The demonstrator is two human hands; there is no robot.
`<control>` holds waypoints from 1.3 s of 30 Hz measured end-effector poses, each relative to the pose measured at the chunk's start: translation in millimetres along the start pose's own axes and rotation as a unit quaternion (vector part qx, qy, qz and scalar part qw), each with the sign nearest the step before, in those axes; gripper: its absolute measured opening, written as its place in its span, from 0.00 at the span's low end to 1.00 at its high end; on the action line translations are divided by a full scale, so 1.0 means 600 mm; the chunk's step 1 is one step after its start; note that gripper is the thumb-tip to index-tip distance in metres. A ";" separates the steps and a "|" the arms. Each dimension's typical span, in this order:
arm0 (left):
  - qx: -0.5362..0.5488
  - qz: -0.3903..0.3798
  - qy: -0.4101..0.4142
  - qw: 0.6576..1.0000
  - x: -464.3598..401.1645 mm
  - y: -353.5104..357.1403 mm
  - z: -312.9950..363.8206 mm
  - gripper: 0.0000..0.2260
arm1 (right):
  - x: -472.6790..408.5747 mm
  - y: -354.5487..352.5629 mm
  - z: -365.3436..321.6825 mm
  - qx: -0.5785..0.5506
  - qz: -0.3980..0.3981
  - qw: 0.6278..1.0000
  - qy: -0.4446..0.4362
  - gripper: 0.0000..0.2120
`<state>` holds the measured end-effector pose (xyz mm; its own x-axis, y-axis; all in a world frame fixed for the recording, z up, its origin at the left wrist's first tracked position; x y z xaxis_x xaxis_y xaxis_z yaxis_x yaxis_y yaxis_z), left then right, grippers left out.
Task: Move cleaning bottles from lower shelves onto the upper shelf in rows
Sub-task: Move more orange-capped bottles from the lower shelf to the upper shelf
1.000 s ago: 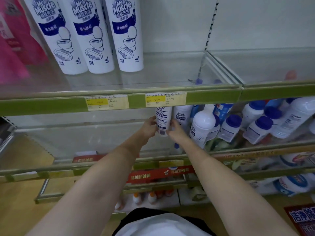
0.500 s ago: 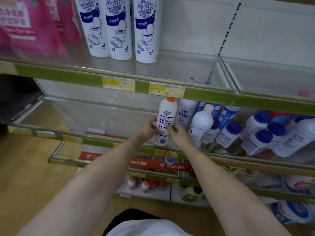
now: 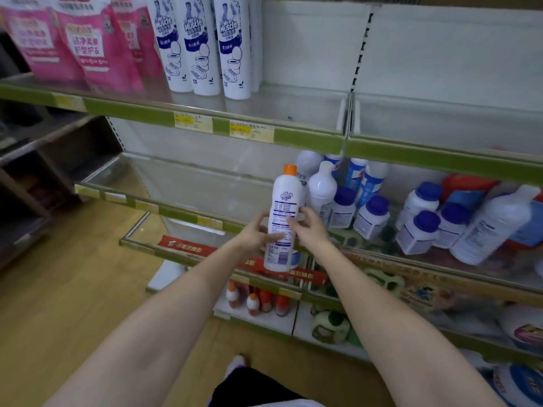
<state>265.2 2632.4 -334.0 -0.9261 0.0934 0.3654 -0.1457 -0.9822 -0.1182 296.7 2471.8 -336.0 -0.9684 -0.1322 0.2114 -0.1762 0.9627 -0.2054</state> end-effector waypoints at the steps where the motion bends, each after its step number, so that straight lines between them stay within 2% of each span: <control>1: 0.011 -0.002 -0.010 1.000 0.013 0.011 -0.012 0.26 | 0.012 -0.006 0.004 -0.010 -0.002 1.000 0.012 0.10; 6: 0.025 -0.005 -0.044 0.999 0.061 0.070 -0.057 0.29 | 0.055 -0.035 0.049 -0.035 -0.015 0.998 0.055 0.05; 11: 0.017 -0.023 -0.087 0.996 0.078 0.133 -0.086 0.24 | 0.101 -0.076 0.108 -0.051 0.012 0.993 0.101 0.16; 13: 0.005 -0.028 -0.094 0.995 0.077 0.157 -0.097 0.22 | 0.116 -0.091 0.130 -0.061 0.023 0.991 0.117 0.17; 18: 0.006 -0.066 -0.131 0.989 0.075 0.211 -0.114 0.19 | 0.140 -0.134 0.165 -0.054 0.057 0.988 0.136 0.14; 24: 0.027 -0.091 -0.139 0.986 0.067 0.260 -0.118 0.17 | 0.149 -0.181 0.196 -0.059 0.068 0.985 0.149 0.11; 29: 0.040 -0.080 -0.148 0.985 0.058 0.280 -0.123 0.19 | 0.157 -0.197 0.208 -0.093 0.067 0.976 0.186 0.13; 34: 0.031 -0.070 -0.147 0.986 0.057 0.294 -0.120 0.20 | 0.160 -0.203 0.213 -0.079 0.068 0.977 0.188 0.21; 39: 0.064 -0.055 -0.155 0.984 0.053 0.310 -0.118 0.19 | 0.160 -0.214 0.216 -0.078 0.083 0.975 0.190 0.20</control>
<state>184.0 2463.9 -409.6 -0.7543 0.1653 0.6353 -0.1758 -0.9833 0.0472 203.8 2305.0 -413.0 -0.8404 0.0976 0.5331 0.0357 0.9915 -0.1251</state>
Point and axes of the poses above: each hand's wrist, its own x-axis away from the middle knuckle, its own y-axis out of the palm, z = x × y, the point moved 3 cm from there along -x, towards the middle knuckle, and after that the axes turned 1 degree about -z, right-handed, at the moved point
